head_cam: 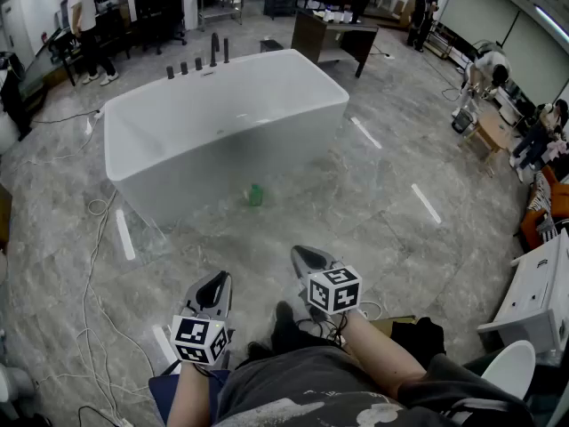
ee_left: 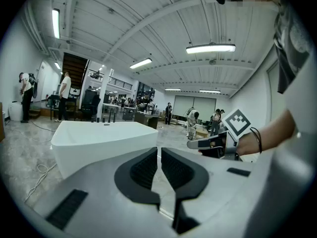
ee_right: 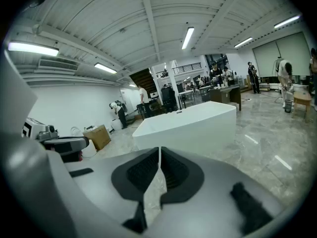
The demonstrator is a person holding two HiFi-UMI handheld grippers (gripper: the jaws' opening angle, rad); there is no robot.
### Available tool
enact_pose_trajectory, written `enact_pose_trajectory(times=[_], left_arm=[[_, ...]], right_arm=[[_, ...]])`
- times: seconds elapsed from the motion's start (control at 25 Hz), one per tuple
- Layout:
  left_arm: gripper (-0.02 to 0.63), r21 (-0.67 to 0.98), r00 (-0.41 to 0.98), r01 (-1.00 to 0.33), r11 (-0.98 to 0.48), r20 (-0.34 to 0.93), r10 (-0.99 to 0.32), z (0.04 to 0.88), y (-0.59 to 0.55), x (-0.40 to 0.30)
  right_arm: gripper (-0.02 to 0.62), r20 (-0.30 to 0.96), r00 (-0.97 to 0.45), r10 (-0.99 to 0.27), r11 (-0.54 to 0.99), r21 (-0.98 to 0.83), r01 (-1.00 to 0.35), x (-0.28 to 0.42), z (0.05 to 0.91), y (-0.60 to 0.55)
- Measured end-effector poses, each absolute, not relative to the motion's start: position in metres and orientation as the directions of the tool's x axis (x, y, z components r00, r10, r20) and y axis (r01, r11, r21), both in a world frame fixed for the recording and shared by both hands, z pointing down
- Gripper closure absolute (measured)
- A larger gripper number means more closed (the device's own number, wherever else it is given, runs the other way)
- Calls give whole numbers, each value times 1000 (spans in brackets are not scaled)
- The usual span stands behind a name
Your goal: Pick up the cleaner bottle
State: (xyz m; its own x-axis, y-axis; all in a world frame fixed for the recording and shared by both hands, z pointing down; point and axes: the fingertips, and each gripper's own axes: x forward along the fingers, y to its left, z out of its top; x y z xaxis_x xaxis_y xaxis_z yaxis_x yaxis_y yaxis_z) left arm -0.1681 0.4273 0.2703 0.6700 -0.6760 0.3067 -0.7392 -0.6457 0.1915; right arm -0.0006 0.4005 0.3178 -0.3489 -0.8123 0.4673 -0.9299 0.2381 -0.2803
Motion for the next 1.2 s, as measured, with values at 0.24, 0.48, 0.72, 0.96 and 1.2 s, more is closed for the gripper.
enact_pose_trajectory(times=[0.24, 0.48, 0.72, 0.96, 1.2], left_arm=[[572, 198, 658, -751, -629, 301, -691, 272, 427, -179], [571, 206, 649, -759, -617, 306, -696, 275, 431, -187], [571, 206, 643, -764, -611, 310, -700, 278, 432, -196], [571, 225, 645, -764, -605, 300, -703, 279, 429, -206], [571, 242, 648, -761, -602, 318, -692, 287, 423, -208]], right_arm=[[561, 463, -357, -812, 228, -311, -923, -9, 321, 403], [561, 465, -359, -809, 222, -323, -920, -15, 321, 406], [563, 409, -400, -820, 282, -319, -905, -29, 308, 410], [563, 379, -397, -836, 281, -325, -903, -46, 300, 409], [562, 396, -396, -828, 269, -340, -901, -45, 312, 403]])
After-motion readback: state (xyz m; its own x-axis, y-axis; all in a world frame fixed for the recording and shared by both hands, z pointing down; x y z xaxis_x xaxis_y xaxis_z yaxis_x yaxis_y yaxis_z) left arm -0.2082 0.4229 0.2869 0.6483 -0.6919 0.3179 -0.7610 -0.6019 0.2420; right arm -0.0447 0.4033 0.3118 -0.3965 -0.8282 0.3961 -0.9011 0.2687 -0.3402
